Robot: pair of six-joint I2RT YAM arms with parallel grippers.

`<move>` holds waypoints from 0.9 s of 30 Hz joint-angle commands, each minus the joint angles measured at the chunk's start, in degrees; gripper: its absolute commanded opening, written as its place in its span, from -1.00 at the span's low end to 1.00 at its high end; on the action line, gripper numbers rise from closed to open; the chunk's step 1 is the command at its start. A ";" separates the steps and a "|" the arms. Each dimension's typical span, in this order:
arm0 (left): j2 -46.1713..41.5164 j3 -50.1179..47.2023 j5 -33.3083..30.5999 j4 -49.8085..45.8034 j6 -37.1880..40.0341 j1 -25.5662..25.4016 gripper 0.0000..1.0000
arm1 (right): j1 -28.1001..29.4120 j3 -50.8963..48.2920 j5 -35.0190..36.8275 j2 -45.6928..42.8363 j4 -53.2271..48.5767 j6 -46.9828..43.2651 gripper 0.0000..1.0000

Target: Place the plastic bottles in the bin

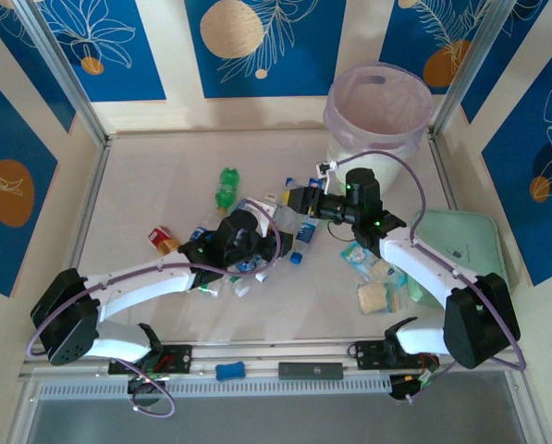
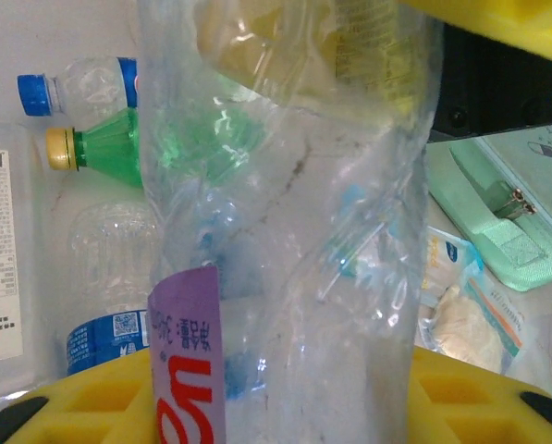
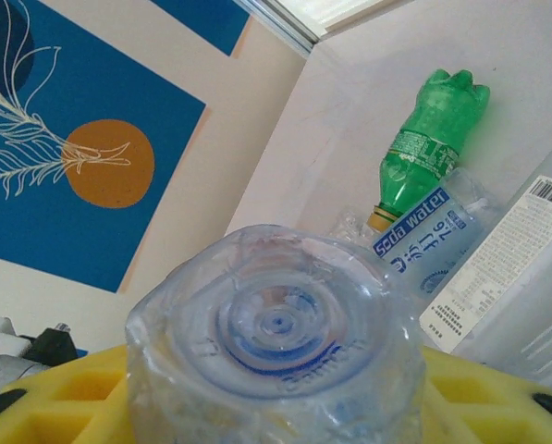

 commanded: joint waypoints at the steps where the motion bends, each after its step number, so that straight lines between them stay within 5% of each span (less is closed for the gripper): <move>1: -0.20 0.21 1.44 2.68 -0.03 0.21 0.19 | -0.05 1.71 -0.51 0.15 0.12 -0.37 -0.01; 5: -0.97 -0.47 0.16 2.68 -1.15 0.38 0.74 | -0.23 1.75 1.42 -0.30 -2.15 -1.22 -0.04; 10: -4.11 -2.97 -2.05 2.20 -2.82 2.02 0.95 | -1.40 4.61 8.67 -1.53 -12.10 -3.52 -0.09; 20: -11.46 -7.29 -16.45 -9.07 -7.84 7.79 1.00 | -4.89 17.02 16.46 -4.04 -22.29 -14.47 -0.11; 27: -17.53 -13.35 -17.97 -5.91 -11.07 11.27 1.00 | -9.56 31.71 19.38 -0.76 -24.03 -24.06 -0.12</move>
